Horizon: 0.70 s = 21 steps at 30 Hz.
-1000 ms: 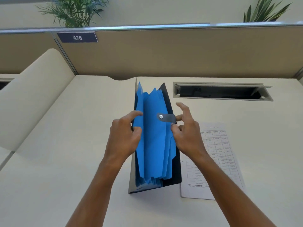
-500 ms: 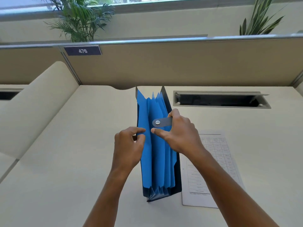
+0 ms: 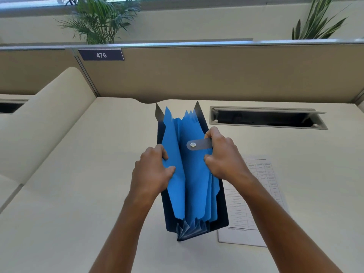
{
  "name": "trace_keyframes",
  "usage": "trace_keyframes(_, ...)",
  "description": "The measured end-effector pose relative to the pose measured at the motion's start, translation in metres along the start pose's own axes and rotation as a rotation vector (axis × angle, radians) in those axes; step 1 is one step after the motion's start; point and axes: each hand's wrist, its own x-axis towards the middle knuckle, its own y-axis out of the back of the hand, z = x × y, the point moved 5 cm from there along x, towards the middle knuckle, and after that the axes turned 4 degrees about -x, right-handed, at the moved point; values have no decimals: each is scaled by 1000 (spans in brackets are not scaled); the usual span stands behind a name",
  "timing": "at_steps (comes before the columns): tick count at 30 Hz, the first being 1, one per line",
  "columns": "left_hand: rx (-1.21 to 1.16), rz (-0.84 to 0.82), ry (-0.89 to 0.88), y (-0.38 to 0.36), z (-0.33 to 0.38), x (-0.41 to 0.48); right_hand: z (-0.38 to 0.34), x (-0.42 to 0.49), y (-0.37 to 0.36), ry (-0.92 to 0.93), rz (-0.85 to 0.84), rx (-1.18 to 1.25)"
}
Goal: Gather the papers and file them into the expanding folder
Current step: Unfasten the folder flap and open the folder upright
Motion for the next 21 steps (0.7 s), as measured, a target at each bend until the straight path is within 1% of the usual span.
trace_keyframes(2,41,-42,2,3,-1,1,-2,0,0,10,-10,-15)
trace_keyframes(10,108,-75,7,8,-1,3,-8,-2,3,22,5,-114)
trace_keyframes(21,99,-36,62,10,-1,4,-7,-1,-1,13,-26,-105)
